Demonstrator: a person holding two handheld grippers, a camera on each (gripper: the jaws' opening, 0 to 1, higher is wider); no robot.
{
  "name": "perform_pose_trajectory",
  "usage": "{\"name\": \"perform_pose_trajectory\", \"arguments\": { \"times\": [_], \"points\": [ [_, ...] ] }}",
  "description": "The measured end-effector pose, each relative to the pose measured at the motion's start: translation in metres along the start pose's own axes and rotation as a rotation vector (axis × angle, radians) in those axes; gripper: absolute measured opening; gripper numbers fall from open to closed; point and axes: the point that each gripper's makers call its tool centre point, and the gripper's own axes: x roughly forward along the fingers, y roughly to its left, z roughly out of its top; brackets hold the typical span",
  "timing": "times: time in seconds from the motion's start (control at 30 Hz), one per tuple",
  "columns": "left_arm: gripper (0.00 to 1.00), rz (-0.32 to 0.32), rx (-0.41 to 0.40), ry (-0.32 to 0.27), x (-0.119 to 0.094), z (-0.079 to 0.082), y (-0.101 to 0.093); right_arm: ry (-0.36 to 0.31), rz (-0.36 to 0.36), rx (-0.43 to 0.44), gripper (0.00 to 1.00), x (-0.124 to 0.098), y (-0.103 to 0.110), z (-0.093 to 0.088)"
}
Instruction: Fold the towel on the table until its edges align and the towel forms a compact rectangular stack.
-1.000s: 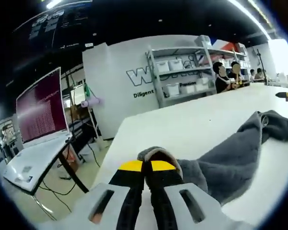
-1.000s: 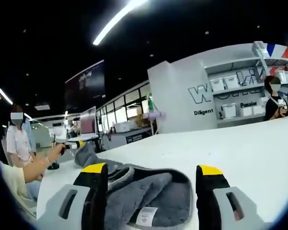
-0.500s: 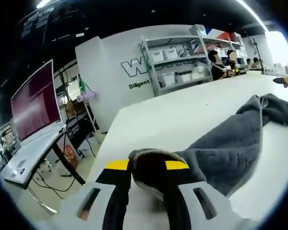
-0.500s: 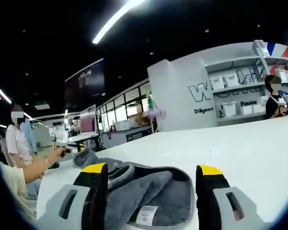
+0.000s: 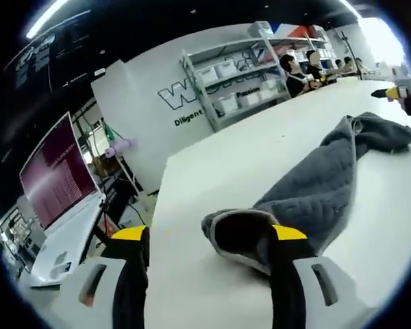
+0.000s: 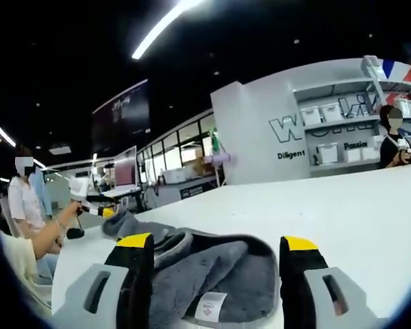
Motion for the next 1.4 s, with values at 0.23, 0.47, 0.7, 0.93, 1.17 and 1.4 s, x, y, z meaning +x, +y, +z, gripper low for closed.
{"name": "perform_pose_trajectory", "arguments": {
  "times": [0.23,0.47,0.7,0.93,1.17,1.4],
  "points": [
    [0.76,-0.028,0.058,-0.024,-0.017,0.011,-0.010,0.017,0.008,-0.018,0.75,0.002,0.000,-0.001],
    [0.76,-0.141,0.066,-0.071,-0.032,0.017,-0.045,-0.047,0.064,-0.020,0.76,0.000,0.012,0.011],
    [0.73,-0.293,0.092,-0.128,-0.035,0.023,-0.096,-0.007,0.067,-0.072,0.75,0.002,0.015,0.006],
    [0.64,-0.382,0.191,-0.156,-0.021,0.025,-0.139,0.007,0.081,-0.098,0.75,0.004,0.014,0.007],
    [0.39,-0.411,0.291,-0.151,-0.006,0.019,-0.172,0.001,0.088,-0.107,0.75,0.001,0.022,0.005],
    [0.28,-0.369,0.388,-0.126,0.009,0.009,-0.178,0.001,0.098,-0.120,0.75,-0.003,0.038,0.000]
  ]
}}
